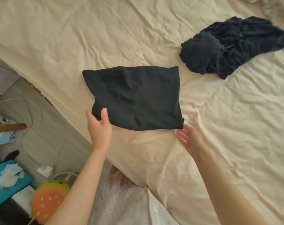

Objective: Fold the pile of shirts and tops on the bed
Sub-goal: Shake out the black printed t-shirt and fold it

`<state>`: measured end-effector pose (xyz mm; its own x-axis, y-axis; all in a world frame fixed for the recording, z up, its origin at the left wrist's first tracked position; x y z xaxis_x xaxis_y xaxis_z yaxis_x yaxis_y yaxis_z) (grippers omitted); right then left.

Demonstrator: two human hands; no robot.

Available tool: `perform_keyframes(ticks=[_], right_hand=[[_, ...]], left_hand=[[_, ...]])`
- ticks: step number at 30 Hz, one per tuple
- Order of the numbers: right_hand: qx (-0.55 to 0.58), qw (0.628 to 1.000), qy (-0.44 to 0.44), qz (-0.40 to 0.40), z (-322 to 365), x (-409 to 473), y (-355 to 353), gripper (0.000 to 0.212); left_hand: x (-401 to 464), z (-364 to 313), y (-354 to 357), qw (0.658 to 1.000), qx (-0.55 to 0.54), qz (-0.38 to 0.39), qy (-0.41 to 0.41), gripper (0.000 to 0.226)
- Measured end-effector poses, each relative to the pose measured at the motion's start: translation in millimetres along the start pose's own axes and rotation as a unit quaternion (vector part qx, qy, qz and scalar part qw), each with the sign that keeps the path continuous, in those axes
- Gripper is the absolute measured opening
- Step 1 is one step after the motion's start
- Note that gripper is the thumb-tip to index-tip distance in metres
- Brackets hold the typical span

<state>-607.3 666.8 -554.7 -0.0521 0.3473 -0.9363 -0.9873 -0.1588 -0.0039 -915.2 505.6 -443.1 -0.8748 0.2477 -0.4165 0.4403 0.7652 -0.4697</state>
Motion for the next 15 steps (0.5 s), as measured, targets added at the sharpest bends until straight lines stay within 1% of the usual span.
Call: perform_keyframes(ticks=[2,3,5,7,8,9,10,11,13,14,15], right_hand=[[-0.050,0.998,-0.011,-0.028,3.3,-4.9,-15.4,0.023],[-0.069,0.997,-0.013,-0.018,4.3,-5.9,-18.2,0.023],[-0.072,0.997,-0.019,0.033,7.4,-6.0,-15.9,0.029],[-0.039,0.995,-0.036,0.082,14.5,-4.6,-9.7,0.037],[-0.031,0.994,-0.043,0.095,18.4,-2.6,-7.0,0.040],[-0.035,0.993,-0.049,0.105,22.4,-1.1,-2.3,0.040],[-0.054,0.991,-0.055,0.111,26.0,1.0,3.0,0.039],[-0.078,0.988,-0.060,0.117,29.4,3.2,10.4,0.037],[-0.131,0.983,-0.071,0.108,35.7,10.6,23.7,0.038],[-0.164,0.979,-0.078,0.088,39.4,15.0,28.0,0.039],[-0.195,0.975,-0.087,0.061,43.6,19.5,30.4,0.036]], left_hand=[[-21.2,-48.9,36.0,0.987,0.052,0.041,0.143,0.017],[-32.8,-65.7,60.0,0.972,0.072,0.078,0.209,0.018],[-58.8,-78.9,115.4,0.925,0.149,0.165,0.307,0.017],[-81.3,-67.5,162.4,0.870,0.251,0.222,0.362,0.016],[-87.1,-52.7,179.9,0.847,0.302,0.245,0.362,0.019],[-88.8,-33.2,191.2,0.828,0.352,0.265,0.346,0.026],[-86.8,-14.6,194.1,0.817,0.395,0.273,0.319,0.034],[-81.7,-0.6,189.6,0.811,0.426,0.262,0.303,0.042],[-68.4,17.5,168.7,0.814,0.458,0.221,0.280,0.055],[-62.4,22.2,156.4,0.821,0.460,0.203,0.272,0.057],[-57.3,27.2,146.8,0.825,0.458,0.194,0.268,0.055]])
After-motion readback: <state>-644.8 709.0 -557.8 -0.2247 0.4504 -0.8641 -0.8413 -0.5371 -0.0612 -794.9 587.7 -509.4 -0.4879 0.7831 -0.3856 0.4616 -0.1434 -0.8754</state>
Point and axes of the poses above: each hand's wrist, its own x-axis towards the middle knuckle, its own y-axis out of the palm, z = x × y, the point moved 10 cm from there along x, towards the middle knuckle, and after that the axes turned 5 degrees about z, right-handed, at the moved point
